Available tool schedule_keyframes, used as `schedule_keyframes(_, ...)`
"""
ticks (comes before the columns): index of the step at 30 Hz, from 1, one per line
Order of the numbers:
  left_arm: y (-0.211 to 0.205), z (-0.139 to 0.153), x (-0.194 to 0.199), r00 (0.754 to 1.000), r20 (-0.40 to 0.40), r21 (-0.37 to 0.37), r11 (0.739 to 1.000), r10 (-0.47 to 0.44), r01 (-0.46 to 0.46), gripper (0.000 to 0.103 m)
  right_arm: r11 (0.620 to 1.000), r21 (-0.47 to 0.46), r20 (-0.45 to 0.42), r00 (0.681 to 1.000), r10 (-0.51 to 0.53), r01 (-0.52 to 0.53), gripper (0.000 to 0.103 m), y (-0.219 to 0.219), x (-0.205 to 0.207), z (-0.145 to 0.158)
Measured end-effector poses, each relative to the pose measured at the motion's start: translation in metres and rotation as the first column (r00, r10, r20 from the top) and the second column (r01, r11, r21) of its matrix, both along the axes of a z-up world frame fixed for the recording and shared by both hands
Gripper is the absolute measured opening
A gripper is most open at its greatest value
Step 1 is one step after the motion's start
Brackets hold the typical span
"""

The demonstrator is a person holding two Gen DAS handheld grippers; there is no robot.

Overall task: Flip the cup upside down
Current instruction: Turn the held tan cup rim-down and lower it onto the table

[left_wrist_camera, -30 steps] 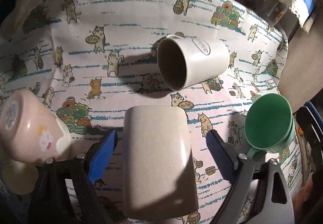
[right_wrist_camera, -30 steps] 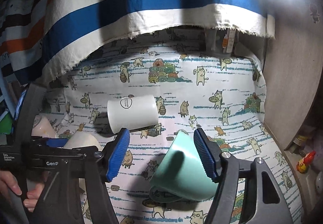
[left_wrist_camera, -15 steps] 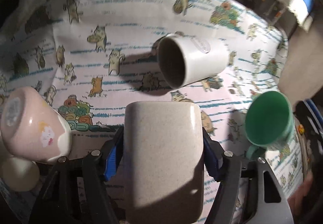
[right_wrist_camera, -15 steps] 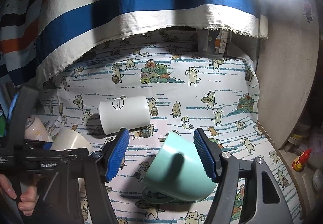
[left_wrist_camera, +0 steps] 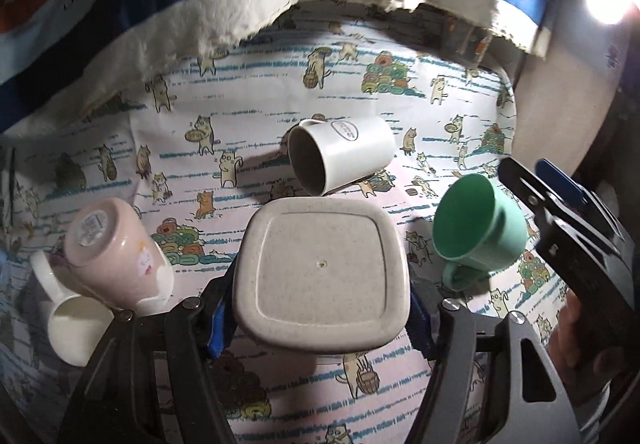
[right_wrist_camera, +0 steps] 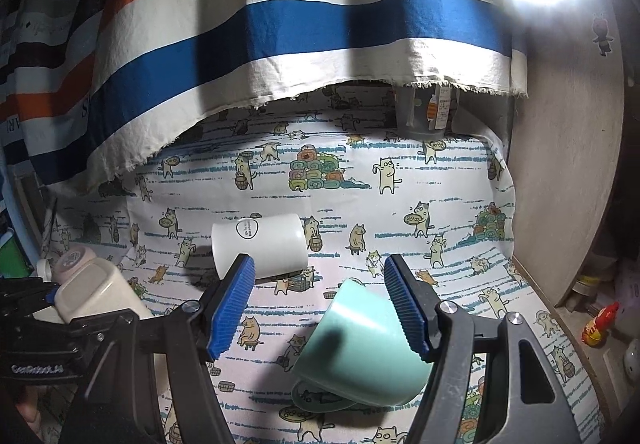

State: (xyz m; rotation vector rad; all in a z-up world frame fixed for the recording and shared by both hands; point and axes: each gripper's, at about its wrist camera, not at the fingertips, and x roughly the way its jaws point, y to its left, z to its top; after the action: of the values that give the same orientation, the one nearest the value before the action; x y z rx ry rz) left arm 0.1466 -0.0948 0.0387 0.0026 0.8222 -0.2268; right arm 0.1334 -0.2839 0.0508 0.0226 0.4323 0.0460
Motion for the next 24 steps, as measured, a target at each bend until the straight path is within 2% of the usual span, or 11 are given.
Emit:
schedule_keyframes(5,-0.009,0.004,-0.025,0.998,0.060,0.056,0.998,-0.024,0.020,0.067,1.000,0.007,0.005,1.000,-0.003,0.003,0.071,-0.002,-0.001,0.001)
schedule_keyframes(11,-0.012,0.002,-0.049,0.994,0.106,0.086,0.996,-0.035,0.026,0.067,0.999,0.013,0.033,0.999,0.032,-0.032,0.071,0.000,-0.007,0.006)
schedule_keyframes(17,0.000,0.009,-0.069,0.990,0.135,0.068,0.998,-0.029,0.020,0.067,0.998,0.028,0.072,0.996,0.047,-0.049,0.071,-0.001,-0.022,0.019)
schedule_keyframes(20,0.005,0.010,-0.079,0.990,0.140,0.055,0.998,-0.035,0.027,0.067,0.995,0.051,0.097,0.992,0.075,-0.080,0.075,-0.003,-0.039,0.028)
schedule_keyframes(24,0.007,0.005,-0.090,0.990,0.134,0.041,0.998,-0.051,0.046,0.067,0.994,0.029,0.114,0.989,0.098,-0.102,0.076,0.002,-0.067,0.027)
